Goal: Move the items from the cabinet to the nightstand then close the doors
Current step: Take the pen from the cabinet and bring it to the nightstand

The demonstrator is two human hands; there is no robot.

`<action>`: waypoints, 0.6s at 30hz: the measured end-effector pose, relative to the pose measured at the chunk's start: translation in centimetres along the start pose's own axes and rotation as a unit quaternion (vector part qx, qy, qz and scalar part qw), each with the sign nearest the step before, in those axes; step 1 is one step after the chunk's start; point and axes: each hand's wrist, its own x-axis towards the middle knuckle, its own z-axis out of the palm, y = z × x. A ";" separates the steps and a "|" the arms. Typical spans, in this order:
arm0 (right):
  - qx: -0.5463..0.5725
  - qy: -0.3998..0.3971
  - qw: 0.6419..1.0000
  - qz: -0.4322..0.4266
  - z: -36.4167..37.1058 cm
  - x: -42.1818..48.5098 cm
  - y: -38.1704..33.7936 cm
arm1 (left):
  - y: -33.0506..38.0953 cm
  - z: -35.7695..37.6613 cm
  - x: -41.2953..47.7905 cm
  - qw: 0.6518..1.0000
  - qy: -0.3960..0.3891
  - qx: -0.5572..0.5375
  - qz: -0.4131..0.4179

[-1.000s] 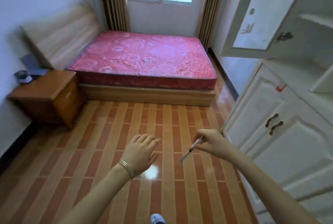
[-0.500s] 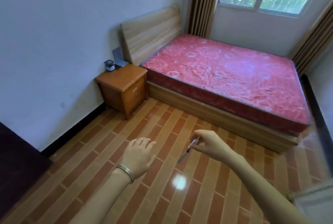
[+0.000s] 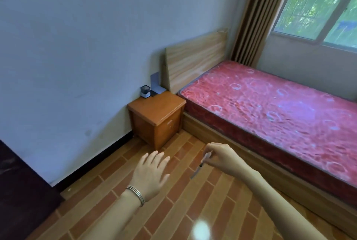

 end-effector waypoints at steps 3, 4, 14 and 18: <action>0.028 0.028 0.999 -0.010 -0.1 5.5 -0.5 | -3.6 -0.3 3.6 1.000 0.011 -0.007 -0.015; 0.029 0.023 0.999 -0.015 0.2 7.0 -0.5 | -4.6 0.0 4.3 1.000 0.007 -0.011 -0.022; 0.007 -0.070 0.997 -0.035 3.9 22.6 2.9 | -15.0 5.5 14.0 0.997 -0.026 -0.015 -0.076; 0.006 -0.073 0.996 -0.049 2.6 31.3 5.2 | -18.6 6.4 20.9 0.996 -0.024 -0.011 -0.089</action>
